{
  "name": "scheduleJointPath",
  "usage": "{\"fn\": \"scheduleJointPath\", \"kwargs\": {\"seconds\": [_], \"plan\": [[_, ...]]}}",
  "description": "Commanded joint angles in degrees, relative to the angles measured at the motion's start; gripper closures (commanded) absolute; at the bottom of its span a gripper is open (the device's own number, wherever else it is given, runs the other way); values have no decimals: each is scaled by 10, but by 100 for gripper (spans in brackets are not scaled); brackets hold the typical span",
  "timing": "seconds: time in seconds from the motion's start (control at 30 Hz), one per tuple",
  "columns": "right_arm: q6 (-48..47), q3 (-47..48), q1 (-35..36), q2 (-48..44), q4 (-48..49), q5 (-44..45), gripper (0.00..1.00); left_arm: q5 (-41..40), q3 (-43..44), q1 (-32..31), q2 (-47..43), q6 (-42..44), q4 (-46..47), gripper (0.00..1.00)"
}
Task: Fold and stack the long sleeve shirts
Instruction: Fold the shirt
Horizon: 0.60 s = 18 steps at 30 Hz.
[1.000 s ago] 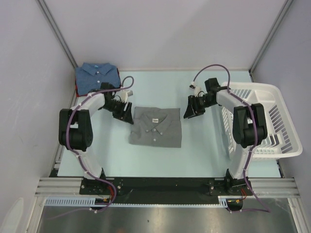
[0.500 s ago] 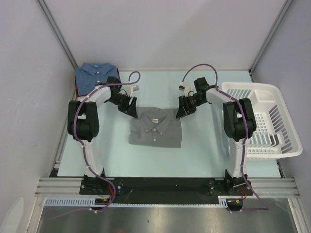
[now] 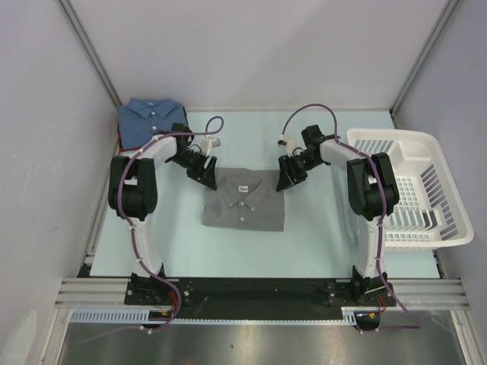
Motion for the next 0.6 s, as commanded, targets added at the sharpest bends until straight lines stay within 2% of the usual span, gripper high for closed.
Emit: {"fn": "scheduleJointPath", "kwargs": {"seconds": [0.0,0.13,0.3,0.33,0.43,0.5,0.57], "plan": [[-7,-3,1,-1,-9,-12,56,15,6,1,-2,23,-9,35],[0,-9,1,-7,-6,-39,64,7,-1,4,-7,23,-10,33],[14,-21,0,-14,2,-51,83,21,0,20,-11,12,-15,35],[16,-21,-1,-16,3,-51,85,26,0,24,-11,12,-19,38],[24,-30,-2,-27,13,-52,100,47,-1,27,-21,26,-41,45],[30,-32,-3,-32,18,-53,100,56,-6,27,-28,33,-57,50],[39,-36,-3,-39,20,-53,100,66,-9,27,-31,40,-62,61]]}}
